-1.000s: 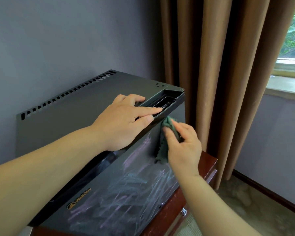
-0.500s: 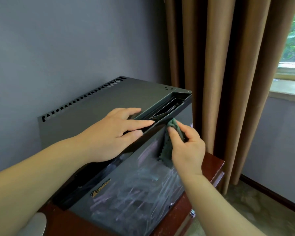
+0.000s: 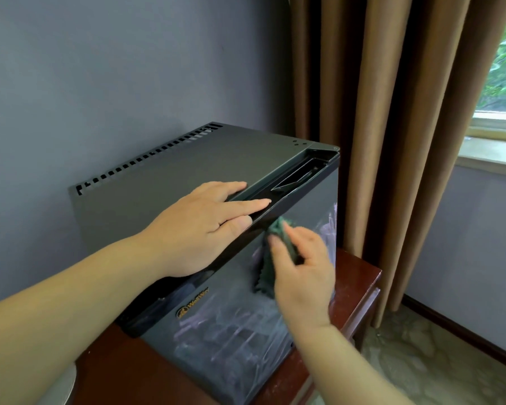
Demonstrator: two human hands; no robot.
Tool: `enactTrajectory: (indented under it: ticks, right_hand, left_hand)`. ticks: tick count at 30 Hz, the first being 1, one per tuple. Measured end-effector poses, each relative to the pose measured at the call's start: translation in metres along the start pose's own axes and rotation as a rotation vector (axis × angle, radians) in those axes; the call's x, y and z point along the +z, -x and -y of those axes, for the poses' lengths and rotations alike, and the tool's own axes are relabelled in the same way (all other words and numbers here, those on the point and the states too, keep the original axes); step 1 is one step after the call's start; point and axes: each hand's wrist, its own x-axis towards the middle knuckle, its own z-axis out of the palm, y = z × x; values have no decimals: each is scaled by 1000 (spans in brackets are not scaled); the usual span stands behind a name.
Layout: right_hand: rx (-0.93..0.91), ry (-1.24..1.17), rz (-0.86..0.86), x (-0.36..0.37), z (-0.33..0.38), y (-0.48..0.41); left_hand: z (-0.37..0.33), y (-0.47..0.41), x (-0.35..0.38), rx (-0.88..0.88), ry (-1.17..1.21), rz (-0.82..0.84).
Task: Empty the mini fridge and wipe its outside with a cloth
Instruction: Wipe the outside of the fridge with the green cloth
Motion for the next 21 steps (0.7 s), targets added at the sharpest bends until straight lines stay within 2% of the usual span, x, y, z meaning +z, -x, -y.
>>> enactTrajectory:
  ticks: [3, 8, 13, 18, 21]
  right_hand:
    - [-79, 26, 59, -1, -1, 11]
    - [29, -18, -43, -2, 3, -13]
    - [-167, 41, 110, 10, 6, 38]
    - [-42, -49, -11, -2, 15, -4]
    - [-149, -45, 37, 8, 22, 12]
  left_hand:
    - [-1, 0, 0, -3, 10, -7]
    - [0, 1, 1, 0, 13, -13]
    - [1, 0, 2, 4, 20, -50]
    - [2, 7, -3, 2, 29, -58]
    - [9, 23, -9, -12, 8, -30]
